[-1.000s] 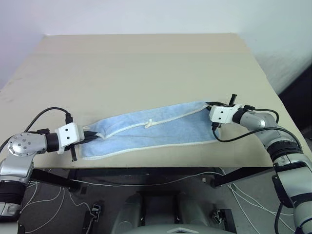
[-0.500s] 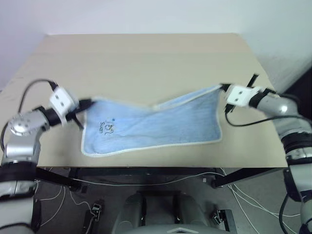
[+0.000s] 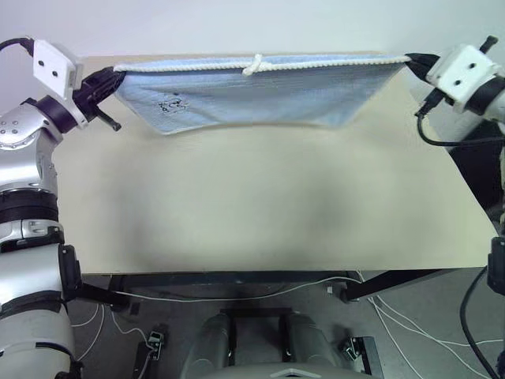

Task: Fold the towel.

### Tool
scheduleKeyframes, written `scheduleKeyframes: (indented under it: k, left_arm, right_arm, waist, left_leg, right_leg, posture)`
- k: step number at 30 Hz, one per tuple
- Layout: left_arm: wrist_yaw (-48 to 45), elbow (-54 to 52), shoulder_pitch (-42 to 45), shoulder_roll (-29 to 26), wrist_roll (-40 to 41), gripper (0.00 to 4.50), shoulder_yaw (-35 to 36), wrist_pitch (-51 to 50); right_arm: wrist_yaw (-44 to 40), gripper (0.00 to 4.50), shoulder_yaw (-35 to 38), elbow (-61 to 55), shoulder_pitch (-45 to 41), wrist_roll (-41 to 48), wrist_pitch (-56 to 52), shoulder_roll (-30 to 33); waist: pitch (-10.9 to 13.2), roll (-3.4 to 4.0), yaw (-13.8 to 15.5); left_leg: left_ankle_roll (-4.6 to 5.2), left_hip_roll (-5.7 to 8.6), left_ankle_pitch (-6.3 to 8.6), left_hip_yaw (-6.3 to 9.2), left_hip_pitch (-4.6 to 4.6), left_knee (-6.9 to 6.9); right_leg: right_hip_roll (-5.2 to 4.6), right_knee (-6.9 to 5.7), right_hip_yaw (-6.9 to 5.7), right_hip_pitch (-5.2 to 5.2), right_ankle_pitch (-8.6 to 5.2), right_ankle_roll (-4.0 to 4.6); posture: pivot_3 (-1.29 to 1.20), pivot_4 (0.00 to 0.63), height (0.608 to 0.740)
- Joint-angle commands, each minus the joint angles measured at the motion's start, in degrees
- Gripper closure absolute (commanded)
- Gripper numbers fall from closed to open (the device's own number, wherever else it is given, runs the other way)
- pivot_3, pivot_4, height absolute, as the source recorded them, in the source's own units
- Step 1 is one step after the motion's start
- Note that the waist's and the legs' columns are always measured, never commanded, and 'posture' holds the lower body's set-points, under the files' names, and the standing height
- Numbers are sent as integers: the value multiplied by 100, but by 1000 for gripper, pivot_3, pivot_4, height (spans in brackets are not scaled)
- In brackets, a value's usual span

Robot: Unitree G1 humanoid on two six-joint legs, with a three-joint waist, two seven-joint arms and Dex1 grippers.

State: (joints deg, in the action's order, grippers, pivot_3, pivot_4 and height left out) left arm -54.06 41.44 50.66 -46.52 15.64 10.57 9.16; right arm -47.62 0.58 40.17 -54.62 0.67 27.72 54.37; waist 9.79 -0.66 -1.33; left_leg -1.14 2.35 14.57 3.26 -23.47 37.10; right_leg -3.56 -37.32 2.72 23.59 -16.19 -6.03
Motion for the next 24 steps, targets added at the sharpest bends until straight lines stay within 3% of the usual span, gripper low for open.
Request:
scheduleKeyframes:
  k: [1,5,11,19,24]
  left_arm:
    - [-857,-760,-1084,-549,594,4500,543,-548]
    - [-1569,-2022,-2715,-910,1092,4500,739,-1398]
    - [-1834,-2921,-4360,-1220,1202,4500,932,-2069]
    - [-1990,-3515,-5126,-1343,1349,4500,1158,-2513]
    - [-1576,-3253,-4635,-1235,1017,4500,864,-2437]
  right_arm:
    - [-977,4472,687,-1401,1239,1198,-1146,488]
    - [-1519,4472,1146,-2881,3017,1856,-2275,835]
    - [-1985,4472,1713,-4082,5043,2200,-3279,1069]
    - [-2486,4472,2079,-4429,5873,2378,-3839,1159]
    - [-2036,4472,1563,-4005,4821,2028,-3595,912]
  waist:
    - [0,0,-3]
    - [2,4,24]
    - [1,3,72]
    - [0,3,65]
    - [1,4,57]
  left_leg:
    - [0,-1,0,1,0,-1]
    - [10,-3,6,1,-4,4]
    - [10,-2,7,9,17,10]
    - [9,-4,7,8,18,6]
    - [9,-4,8,7,20,6]
  right_leg:
    - [0,-1,0,-2,0,0]
    - [-10,-1,4,1,0,0]
    - [-23,10,6,-27,-1,2]
    - [-25,14,7,-24,-1,2]
    - [-26,15,7,-25,-1,3]
  posture:
    - [0,150,740]
    - [0,150,740]
    - [0,150,740]
    - [0,150,740]
    - [0,150,740]
